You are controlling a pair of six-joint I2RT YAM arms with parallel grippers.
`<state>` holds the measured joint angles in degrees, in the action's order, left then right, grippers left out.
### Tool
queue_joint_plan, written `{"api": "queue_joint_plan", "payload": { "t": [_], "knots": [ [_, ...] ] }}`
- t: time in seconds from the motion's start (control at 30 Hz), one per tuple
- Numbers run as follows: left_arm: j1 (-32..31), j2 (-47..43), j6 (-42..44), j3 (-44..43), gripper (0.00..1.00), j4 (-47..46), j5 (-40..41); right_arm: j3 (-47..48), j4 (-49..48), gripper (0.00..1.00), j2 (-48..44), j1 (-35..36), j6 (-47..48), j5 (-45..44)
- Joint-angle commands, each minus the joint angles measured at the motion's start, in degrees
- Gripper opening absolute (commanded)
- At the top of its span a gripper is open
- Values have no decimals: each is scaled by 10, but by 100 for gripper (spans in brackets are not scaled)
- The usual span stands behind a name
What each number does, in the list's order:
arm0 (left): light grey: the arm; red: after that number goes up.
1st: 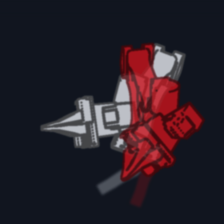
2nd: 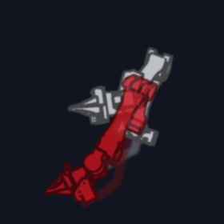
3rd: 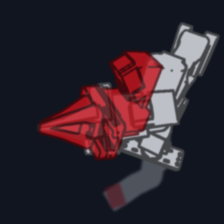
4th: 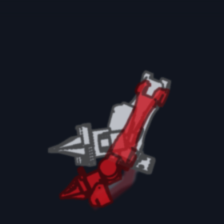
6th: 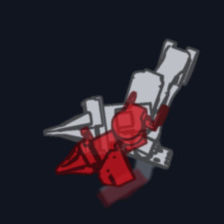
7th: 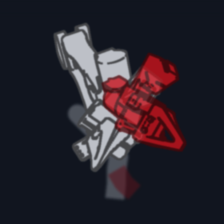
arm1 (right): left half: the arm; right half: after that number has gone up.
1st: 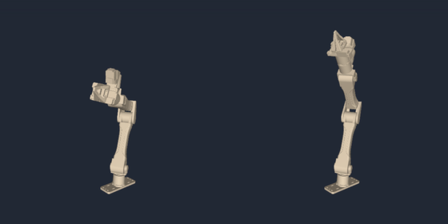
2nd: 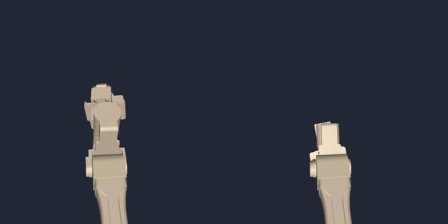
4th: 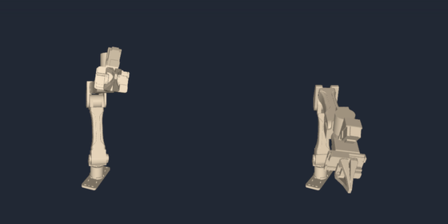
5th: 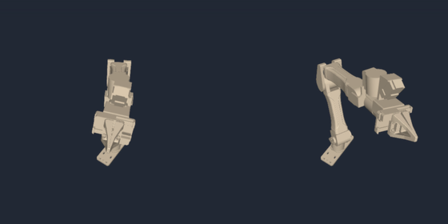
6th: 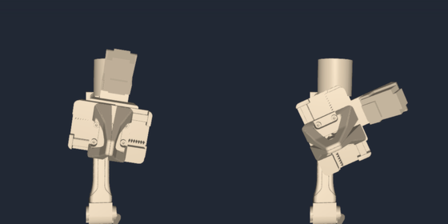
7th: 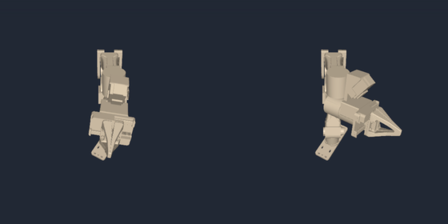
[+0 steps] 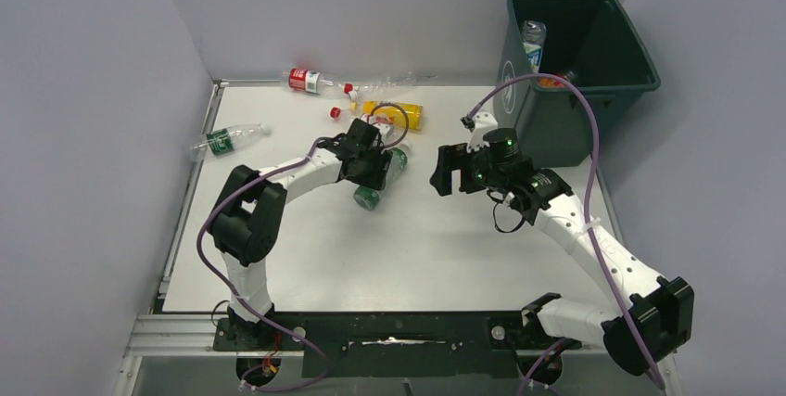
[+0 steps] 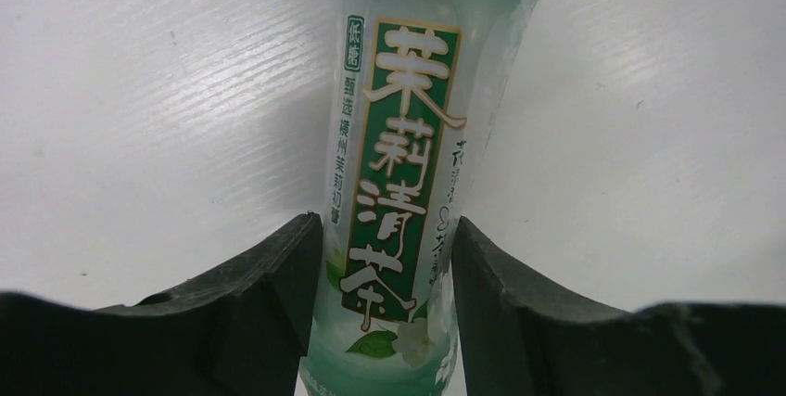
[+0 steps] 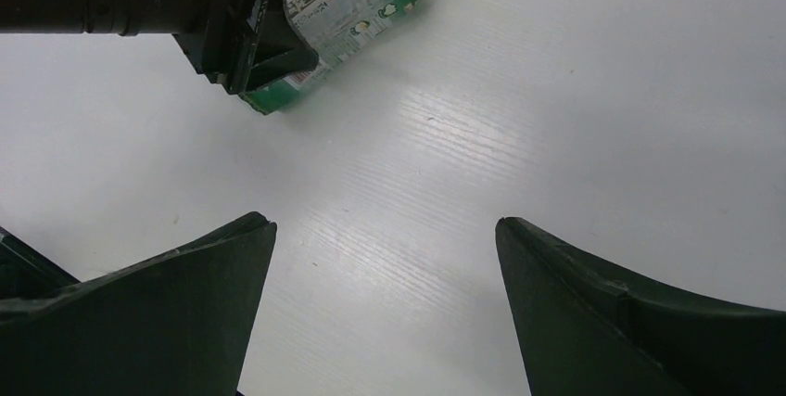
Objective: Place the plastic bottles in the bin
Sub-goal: Pick up the plastic bottle at the center of the board.
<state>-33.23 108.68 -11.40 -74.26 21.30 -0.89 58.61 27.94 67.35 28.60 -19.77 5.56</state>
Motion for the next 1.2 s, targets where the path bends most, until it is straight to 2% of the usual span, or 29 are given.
{"api": "queue_joint_plan", "payload": {
  "t": [0.0, 0.13, 0.27, 0.43, 0.83, 1.17],
  "knots": [
    [0, -17, -29, 6, 42, -23, -36, -17, -53, 93, -30, 4, -36, 7],
    [-4, -59, -48, 33, 42, -43, -58, -77, -113, 93, -68, 11, -88, 52],
    [-10, -94, -61, 47, 42, -43, -81, -150, -171, 93, -101, 20, -133, 60],
    [-23, -142, -83, 67, 43, -55, -110, -192, -213, 94, -124, 20, -177, 60],
    [-43, -214, -127, 85, 44, -88, -175, -197, -280, 94, -118, 9, -221, 71],
    [-60, -236, -145, 105, 44, -127, -196, -198, -344, 95, -106, -44, -264, 141]
  ]
}}
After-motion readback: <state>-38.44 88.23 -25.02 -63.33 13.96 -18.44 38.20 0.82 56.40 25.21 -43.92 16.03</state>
